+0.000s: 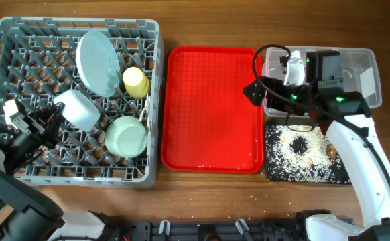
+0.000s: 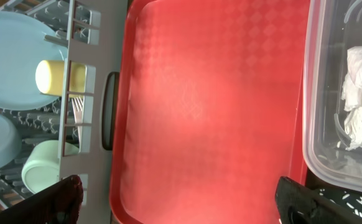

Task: Sort waste into correct bins and load items into the dishwasher rack
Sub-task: 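Adjust the bowl upright in the rack and open the left gripper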

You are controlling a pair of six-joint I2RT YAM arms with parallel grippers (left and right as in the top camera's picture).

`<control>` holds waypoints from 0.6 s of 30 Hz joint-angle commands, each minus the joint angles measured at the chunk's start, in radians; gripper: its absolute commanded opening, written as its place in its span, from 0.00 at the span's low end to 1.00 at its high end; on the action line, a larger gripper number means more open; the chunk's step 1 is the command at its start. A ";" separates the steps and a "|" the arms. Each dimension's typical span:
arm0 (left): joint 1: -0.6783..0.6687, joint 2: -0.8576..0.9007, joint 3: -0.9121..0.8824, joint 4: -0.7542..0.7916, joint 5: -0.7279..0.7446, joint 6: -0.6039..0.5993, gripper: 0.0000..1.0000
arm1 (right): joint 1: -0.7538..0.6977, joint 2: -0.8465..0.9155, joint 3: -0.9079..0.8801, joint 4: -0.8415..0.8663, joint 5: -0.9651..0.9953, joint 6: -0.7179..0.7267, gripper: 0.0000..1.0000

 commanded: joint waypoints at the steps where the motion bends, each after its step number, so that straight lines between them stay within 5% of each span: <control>1: -0.021 -0.023 0.019 0.022 0.020 0.001 0.04 | 0.002 0.004 0.010 0.003 -0.018 0.008 1.00; 14: -0.119 -0.020 0.016 0.124 0.012 -0.050 0.04 | 0.002 0.004 0.010 0.003 -0.018 0.008 1.00; 18: -0.104 -0.020 0.016 0.064 -0.233 -0.055 0.04 | 0.002 0.004 0.010 0.003 -0.018 0.008 1.00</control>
